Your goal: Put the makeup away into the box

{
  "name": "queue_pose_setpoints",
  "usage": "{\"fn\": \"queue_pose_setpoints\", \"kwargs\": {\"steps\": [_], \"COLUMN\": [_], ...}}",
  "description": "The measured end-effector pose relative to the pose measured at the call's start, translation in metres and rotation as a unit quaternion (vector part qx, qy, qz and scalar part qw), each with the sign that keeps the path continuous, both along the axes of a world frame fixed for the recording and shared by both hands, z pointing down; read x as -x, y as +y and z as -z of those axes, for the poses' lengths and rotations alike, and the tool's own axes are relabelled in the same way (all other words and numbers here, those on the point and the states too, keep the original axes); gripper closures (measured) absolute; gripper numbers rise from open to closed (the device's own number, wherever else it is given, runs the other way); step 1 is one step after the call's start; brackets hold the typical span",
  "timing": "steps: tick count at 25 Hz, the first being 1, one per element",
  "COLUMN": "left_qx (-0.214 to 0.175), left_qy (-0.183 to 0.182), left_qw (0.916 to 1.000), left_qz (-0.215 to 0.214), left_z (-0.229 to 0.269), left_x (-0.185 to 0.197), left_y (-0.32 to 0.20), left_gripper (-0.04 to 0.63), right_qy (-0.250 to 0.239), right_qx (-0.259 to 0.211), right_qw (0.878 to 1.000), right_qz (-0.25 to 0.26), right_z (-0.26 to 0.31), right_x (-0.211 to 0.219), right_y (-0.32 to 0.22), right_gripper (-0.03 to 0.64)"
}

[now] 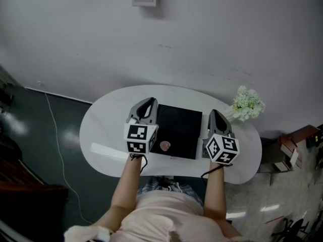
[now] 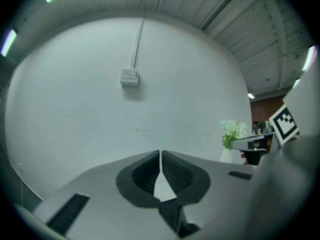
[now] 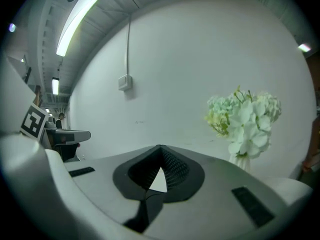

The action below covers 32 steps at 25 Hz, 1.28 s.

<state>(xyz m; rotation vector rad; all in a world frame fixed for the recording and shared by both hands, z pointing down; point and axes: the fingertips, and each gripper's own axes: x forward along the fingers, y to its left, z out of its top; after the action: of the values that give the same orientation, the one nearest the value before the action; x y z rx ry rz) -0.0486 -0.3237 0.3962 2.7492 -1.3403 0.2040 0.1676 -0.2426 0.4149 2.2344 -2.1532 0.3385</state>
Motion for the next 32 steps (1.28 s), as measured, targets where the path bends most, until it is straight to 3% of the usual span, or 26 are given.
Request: {"fn": "queue_pose_setpoints", "kwargs": {"steps": [6,15,32], "left_qx": [-0.025,-0.025,-0.015], "left_qy": [0.008,0.014,0.016], "left_qw": [0.9996,0.9996,0.9998], "left_qz": [0.004,0.000,0.000], "left_z": [0.027,0.034,0.028], "left_x": [0.006,0.005,0.016], "left_y": [-0.002,0.001,0.009], "left_gripper": [0.569,0.571,0.571], "right_qy": [0.028,0.040,0.045], "right_qx": [-0.039,-0.069,-0.064], "right_qw": [0.999,0.996,0.996], "right_qz": [-0.011,-0.029,-0.043], "right_z": [0.035,0.061,0.058], "right_x": [-0.012,-0.029,-0.032], "right_y": [0.006,0.021,0.036], "right_gripper": [0.601,0.601,0.601]}}
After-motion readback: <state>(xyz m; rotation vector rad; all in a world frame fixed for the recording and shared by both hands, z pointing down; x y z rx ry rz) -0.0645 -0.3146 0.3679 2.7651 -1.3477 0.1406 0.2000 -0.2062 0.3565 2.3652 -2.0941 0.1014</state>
